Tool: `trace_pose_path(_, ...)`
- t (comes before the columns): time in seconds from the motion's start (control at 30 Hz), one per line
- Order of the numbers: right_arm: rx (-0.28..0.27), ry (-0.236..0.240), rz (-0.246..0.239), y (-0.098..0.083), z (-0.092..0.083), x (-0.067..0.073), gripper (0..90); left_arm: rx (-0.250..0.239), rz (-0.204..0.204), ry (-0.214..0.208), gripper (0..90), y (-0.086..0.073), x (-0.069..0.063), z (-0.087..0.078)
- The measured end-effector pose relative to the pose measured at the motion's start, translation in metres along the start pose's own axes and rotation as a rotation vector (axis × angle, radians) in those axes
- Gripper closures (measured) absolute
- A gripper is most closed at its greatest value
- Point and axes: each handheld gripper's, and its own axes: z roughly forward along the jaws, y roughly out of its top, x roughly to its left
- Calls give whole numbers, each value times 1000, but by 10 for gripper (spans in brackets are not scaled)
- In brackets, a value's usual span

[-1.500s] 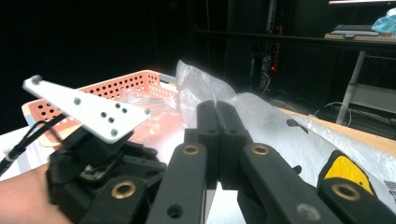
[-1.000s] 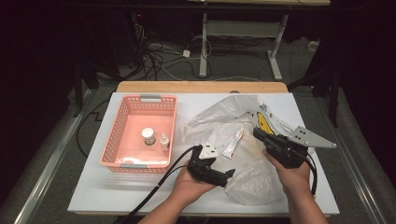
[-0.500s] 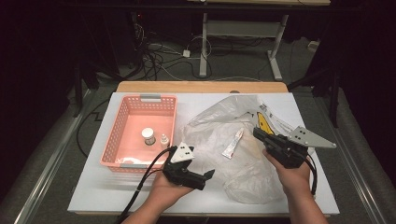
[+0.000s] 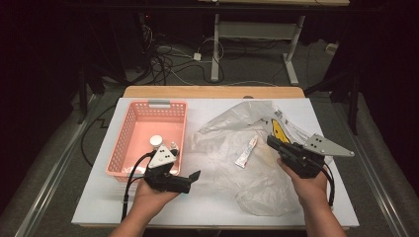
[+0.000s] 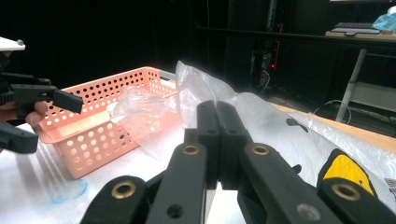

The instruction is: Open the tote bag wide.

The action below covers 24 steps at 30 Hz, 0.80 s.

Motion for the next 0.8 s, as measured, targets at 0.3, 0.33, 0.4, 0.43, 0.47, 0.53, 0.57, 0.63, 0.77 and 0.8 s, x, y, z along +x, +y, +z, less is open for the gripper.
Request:
trace_pose_path(0.3, 3, 4, 0, 0, -1, 0, 900, 3, -43, 79, 0, -10, 24, -14)
trace_pose_path(0.33, 0, 3, 3, 0, 0, 0, 900, 3, -43, 90, 0, -11, 26, -16)
trace_pose_path(0.4, -5, 1, 9, 0, 0, 0, 900, 0, -51, 108, 0, -11, 30, -19)
trace_pose_path(0.43, -5, 1, 9, 0, -1, 0, 900, -2, -55, 116, 0, -11, 32, -21)
trace_pose_path(0.47, -5, 0, 9, 0, -1, 0, 900, -5, -61, 122, 0, -12, 34, -22)
trace_pose_path(0.53, -6, 0, 10, 0, -1, 0, 900, -7, -70, 136, 0, -12, 38, -25)
trace_pose_path(0.57, -4, 1, 12, 0, -1, 0, 900, -4, -71, 145, 0, -13, 40, -27)
trace_pose_path(0.63, -4, 0, 12, 0, -1, 0, 900, -4, -72, 166, 0, -14, 44, -29)
trace_pose_path(0.77, -11, -3, 12, 2, -2, -2, 900, -8, -95, 184, 0, -15, 53, -34)
trace_pose_path(0.8, -12, -5, 17, 2, -3, -2, 900, -11, -100, 186, 0, -14, 55, -36)
